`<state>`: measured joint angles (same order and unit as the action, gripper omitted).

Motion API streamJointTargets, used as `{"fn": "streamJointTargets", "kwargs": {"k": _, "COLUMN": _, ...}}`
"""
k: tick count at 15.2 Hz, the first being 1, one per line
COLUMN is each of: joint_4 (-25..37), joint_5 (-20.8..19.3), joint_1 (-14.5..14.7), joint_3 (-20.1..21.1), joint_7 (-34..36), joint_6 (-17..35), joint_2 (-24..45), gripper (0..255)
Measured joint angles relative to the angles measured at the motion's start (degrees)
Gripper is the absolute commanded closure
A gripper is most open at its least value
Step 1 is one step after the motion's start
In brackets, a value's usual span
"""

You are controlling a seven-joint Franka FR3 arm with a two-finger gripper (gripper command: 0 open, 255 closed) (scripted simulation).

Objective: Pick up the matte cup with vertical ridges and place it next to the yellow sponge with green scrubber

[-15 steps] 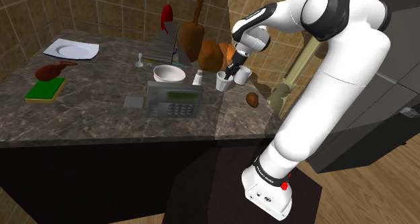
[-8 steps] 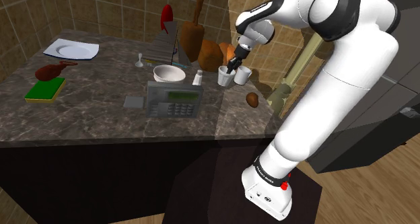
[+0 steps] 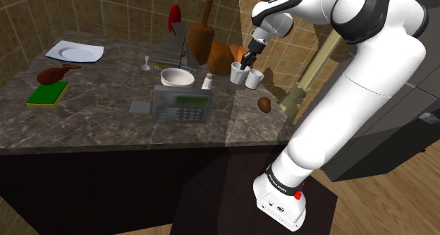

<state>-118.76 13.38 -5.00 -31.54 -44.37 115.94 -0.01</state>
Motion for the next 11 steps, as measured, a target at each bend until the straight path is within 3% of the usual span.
{"fn": "streamJointTargets", "kwargs": {"k": 11, "joint_4": 5.73, "joint_5": -2.22, "joint_1": 0.00, "joint_3": 0.10, "joint_7": 2.60, "joint_6": -7.73, "joint_2": -2.72, "gripper": 255}}
